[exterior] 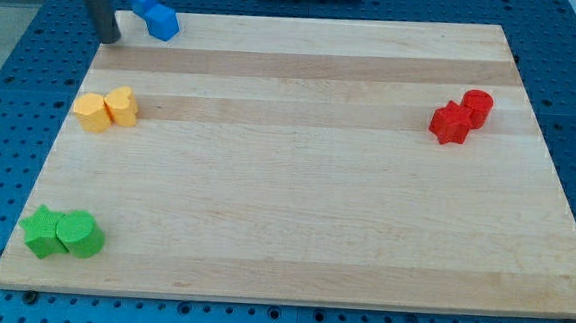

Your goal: Move the blue cube towards top center

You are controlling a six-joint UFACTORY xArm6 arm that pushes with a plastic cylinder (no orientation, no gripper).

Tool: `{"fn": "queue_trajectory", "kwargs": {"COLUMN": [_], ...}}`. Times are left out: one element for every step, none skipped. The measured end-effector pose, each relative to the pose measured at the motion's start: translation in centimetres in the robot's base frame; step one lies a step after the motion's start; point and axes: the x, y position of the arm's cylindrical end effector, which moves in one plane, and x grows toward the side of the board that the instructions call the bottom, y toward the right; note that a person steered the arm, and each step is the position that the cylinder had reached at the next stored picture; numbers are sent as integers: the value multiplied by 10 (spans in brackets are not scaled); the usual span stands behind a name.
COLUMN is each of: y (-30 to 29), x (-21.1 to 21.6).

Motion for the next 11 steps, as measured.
{"fn": "queue_trajectory", "kwargs": {"y": [1,1,0,0,0,2,2,2,3,6,38], "x": [1,2,0,-10,-26,-51,-51,-51,-49,-22,-6]}}
